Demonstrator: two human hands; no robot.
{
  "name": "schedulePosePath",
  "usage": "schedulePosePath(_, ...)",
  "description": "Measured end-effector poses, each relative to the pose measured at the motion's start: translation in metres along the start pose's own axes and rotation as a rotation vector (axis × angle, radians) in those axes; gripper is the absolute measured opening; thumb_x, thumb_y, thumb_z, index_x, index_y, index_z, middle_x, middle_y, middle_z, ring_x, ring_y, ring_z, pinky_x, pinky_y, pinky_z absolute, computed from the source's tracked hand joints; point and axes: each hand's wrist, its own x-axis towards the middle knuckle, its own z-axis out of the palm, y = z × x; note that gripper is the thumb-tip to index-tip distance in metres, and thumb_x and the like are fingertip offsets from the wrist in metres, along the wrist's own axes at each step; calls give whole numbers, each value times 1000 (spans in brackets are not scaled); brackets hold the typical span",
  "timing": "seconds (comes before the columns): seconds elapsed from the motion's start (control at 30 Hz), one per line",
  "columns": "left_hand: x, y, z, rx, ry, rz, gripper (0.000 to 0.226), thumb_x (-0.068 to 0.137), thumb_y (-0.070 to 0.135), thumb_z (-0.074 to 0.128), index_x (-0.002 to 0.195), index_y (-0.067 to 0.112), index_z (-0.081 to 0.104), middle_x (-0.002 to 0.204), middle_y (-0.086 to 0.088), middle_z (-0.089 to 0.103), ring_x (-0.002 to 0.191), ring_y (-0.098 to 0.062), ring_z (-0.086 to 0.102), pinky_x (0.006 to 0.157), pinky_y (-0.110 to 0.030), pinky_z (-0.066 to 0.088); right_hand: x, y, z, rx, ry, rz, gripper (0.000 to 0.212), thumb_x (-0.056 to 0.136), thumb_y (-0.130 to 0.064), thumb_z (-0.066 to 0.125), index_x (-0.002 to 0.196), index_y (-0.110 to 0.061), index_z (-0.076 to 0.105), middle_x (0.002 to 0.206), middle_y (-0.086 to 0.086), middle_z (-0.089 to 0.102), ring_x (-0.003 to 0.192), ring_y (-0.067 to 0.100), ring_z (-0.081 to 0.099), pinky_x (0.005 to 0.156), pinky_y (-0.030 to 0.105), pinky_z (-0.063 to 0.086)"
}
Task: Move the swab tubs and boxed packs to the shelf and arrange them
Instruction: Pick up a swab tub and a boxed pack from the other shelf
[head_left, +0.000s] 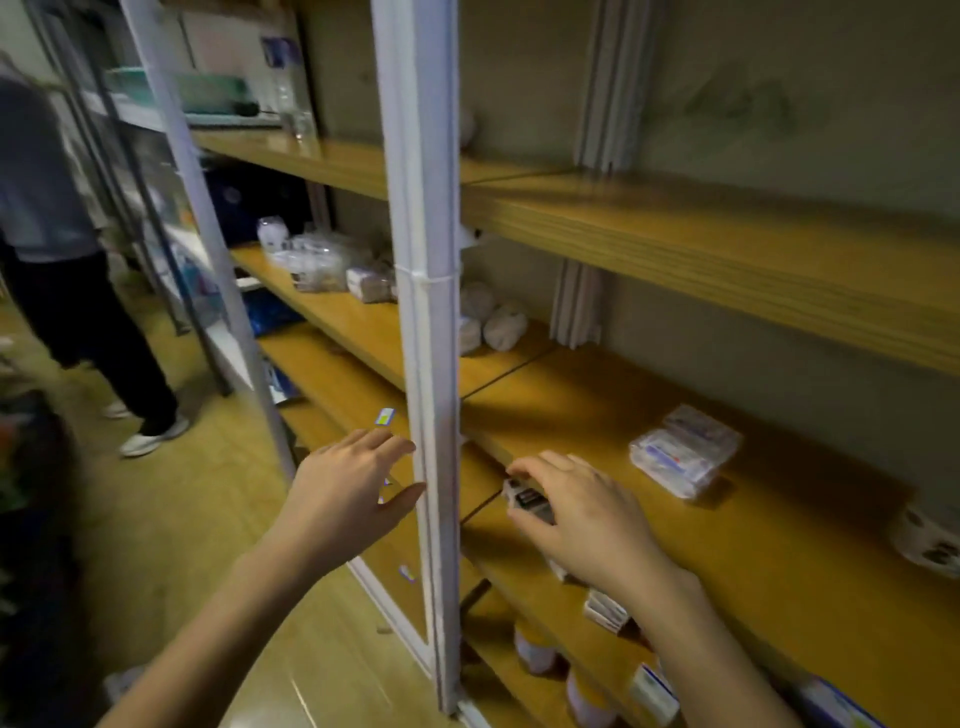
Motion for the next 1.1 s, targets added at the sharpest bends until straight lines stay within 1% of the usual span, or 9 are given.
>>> schedulePosePath(0.1, -11, -54, -3, 45, -36, -51, 35, 64, 44, 76, 91, 23, 67, 77, 10, 65, 72, -14, 66, 45, -21, 42, 38, -35, 22, 0, 19, -24, 39, 89, -44, 49, 126, -33, 43, 125, -14, 49, 118, 9, 43, 93, 30, 43)
schedulePosePath(0.2, -15, -101, -3, 20, -51, -92, 36, 72, 46, 70, 101, 25, 64, 93, 8, 68, 85, -17, 66, 50, -28, 48, 75, -68, 45, 44, 40, -13, 39, 88, -45, 50, 125, -34, 44, 125, -15, 50, 117, 8, 45, 90, 30, 43)
schedulePosePath(0.3, -16, -140, -4, -7, -37, -105, 37, 79, 47, 61, 111, 28, 59, 107, 8, 65, 99, -17, 62, 61, -30, 52, 109, -100, 67, 97, 52, 13, 39, 88, -46, 51, 124, -33, 45, 125, -14, 51, 116, 9, 48, 89, 31, 44)
schedulePosePath(0.4, -16, -172, -6, -12, -12, -119, 40, 82, 50, 55, 117, 29, 55, 109, 9, 63, 102, -12, 59, 64, -24, 50, 139, -127, 79, 115, 45, 3, 39, 88, -47, 51, 124, -33, 46, 122, -13, 53, 112, 10, 49, 87, 32, 46)
schedulePosePath(0.53, -10, -209, -4, -31, -1, -138, 41, 84, 48, 54, 118, 26, 56, 110, 8, 62, 100, -11, 59, 62, -16, 41, 177, -149, 92, 155, 36, -1, 40, 88, -45, 51, 125, -32, 46, 123, -12, 53, 113, 9, 49, 89, 32, 47)
schedulePosePath(0.73, 12, -263, 19, -84, -23, -164, 38, 81, 45, 58, 112, 24, 60, 102, 6, 66, 88, -10, 62, 60, -20, 49, 236, -157, 114, 142, -4, 20, 41, 88, -45, 53, 126, -33, 45, 126, -13, 52, 113, 7, 48, 89, 30, 48)
schedulePosePath(0.9, 58, -311, 48, -85, -26, -141, 40, 84, 46, 53, 118, 25, 55, 112, 8, 61, 100, -8, 58, 65, -14, 42, 300, -148, 128, 114, -2, 68, 42, 88, -43, 53, 127, -32, 44, 129, -12, 50, 117, 8, 47, 94, 33, 47)
schedulePosePath(1.03, 109, -339, 65, -98, -52, -86, 41, 86, 49, 49, 121, 28, 51, 118, 11, 58, 104, -6, 55, 70, -15, 44, 344, -134, 129, 87, 4, 135, 41, 89, -43, 52, 127, -33, 44, 127, -12, 50, 114, 8, 48, 88, 26, 45)
schedulePosePath(1.1, 135, -353, 75, -108, -62, -45, 41, 87, 50, 48, 122, 28, 51, 118, 11, 57, 105, -6, 54, 73, -18, 47, 366, -125, 131, 86, 10, 183, 40, 88, -45, 52, 126, -34, 44, 125, -13, 50, 112, 8, 48, 85, 26, 45)
